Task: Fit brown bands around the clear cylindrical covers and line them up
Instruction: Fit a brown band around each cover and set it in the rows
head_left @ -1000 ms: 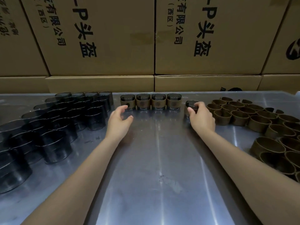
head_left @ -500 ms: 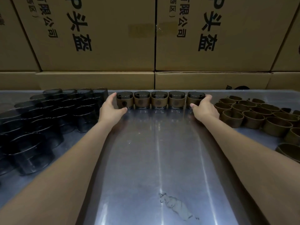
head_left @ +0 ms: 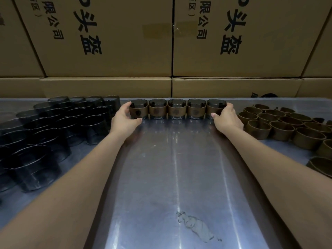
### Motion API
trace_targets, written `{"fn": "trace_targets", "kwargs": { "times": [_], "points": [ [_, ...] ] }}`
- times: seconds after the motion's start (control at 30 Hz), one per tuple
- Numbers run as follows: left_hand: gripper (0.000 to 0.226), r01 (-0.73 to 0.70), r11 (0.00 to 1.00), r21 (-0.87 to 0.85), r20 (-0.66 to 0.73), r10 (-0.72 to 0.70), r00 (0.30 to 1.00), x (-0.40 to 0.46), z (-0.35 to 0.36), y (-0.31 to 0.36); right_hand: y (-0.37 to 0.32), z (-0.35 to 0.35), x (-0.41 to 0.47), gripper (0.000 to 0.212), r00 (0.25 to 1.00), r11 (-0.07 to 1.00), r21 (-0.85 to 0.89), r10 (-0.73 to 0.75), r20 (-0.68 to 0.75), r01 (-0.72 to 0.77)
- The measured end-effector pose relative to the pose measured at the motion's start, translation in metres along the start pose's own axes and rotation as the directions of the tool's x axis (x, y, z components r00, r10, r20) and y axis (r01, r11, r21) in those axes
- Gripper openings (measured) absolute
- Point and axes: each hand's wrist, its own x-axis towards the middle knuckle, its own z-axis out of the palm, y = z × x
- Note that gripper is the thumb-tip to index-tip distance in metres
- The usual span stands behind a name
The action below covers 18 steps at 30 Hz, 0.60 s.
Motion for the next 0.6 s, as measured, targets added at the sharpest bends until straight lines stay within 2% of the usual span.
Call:
{"fn": "trace_targets", "kwargs": {
  "times": [0.17,0.3,0.4,0.6],
  "points": [
    [0.074,-0.016,1.0,0.004,-0.019,0.016,1.0,-0.004,-0.001,0.001,0.0,-0.004,-0.008,0.071,0.999,0.995,0.097,0.027,-0.019,-0.025],
    [0.062,-0.029,0.999,0.014,-0.079,0.03,0.996,-0.017,-0.004,0.002,0.005,-0.013,-0.024,0.06,0.997,0.978,0.204,0.05,-0.055,-0.038],
    [0.052,-0.043,0.999,0.033,-0.103,0.046,0.994,-0.036,-0.01,0.001,0.01,-0.02,-0.043,0.056,0.999,0.982,0.19,0.026,-0.036,-0.019],
    [0.033,-0.092,0.993,0.071,-0.047,0.096,0.994,-0.093,-0.028,0.006,0.014,-0.039,-0.097,0.046,0.992,0.991,0.105,-0.095,0.081,0.086]
  ]
}}
